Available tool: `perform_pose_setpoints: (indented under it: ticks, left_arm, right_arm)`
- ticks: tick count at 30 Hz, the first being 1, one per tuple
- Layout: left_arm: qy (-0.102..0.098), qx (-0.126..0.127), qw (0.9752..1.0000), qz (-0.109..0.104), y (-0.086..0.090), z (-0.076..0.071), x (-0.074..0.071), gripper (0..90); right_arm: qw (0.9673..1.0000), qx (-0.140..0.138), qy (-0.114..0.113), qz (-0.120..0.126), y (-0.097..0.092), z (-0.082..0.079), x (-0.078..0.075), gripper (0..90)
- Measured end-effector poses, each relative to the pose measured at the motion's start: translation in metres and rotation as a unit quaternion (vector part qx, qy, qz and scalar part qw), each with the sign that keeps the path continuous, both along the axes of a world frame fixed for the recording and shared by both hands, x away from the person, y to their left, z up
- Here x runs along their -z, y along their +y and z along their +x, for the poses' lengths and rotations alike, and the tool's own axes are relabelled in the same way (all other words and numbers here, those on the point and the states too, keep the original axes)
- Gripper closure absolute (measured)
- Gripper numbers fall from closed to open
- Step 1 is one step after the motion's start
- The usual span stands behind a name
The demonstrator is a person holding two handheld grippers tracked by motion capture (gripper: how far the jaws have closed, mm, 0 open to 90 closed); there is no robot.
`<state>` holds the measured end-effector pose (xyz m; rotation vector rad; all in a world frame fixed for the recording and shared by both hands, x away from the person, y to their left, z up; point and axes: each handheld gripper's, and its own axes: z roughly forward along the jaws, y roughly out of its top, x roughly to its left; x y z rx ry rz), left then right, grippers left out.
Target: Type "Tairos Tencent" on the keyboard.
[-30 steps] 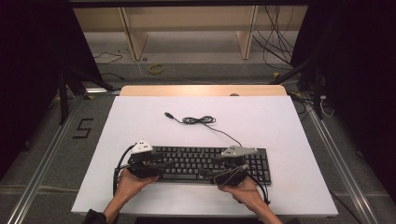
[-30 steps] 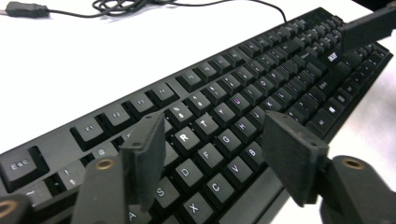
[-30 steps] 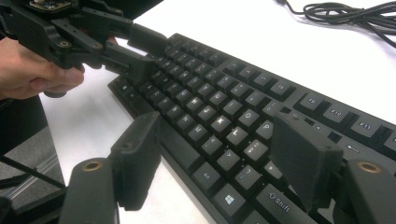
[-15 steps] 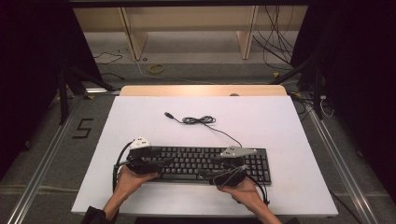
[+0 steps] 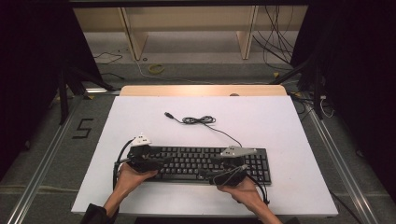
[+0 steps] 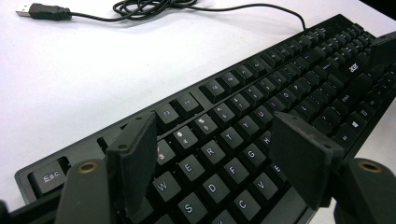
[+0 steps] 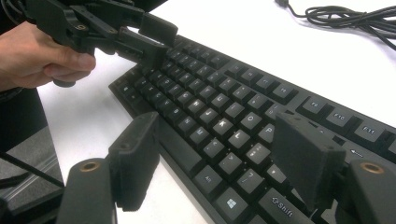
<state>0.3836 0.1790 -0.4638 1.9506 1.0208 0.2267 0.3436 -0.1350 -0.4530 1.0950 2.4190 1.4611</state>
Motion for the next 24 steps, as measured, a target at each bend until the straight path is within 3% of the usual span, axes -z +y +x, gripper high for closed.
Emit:
perform_pose_setpoints:
  ticks: [11,24]
  left_arm:
    - [0.006,0.005,0.9999,0.009,-0.0006,0.0034,0.0014,42.7]
    - [0.013,0.027,0.9989,0.035,-0.0037,0.0044,0.0005,71.7]
  right_arm:
    - [1.0,0.0,0.001,-0.001,0.0003,0.0001,0.0003,33.3]
    - [1.0,0.0,0.001,-0.001,0.0002,0.0,0.0,33.3]
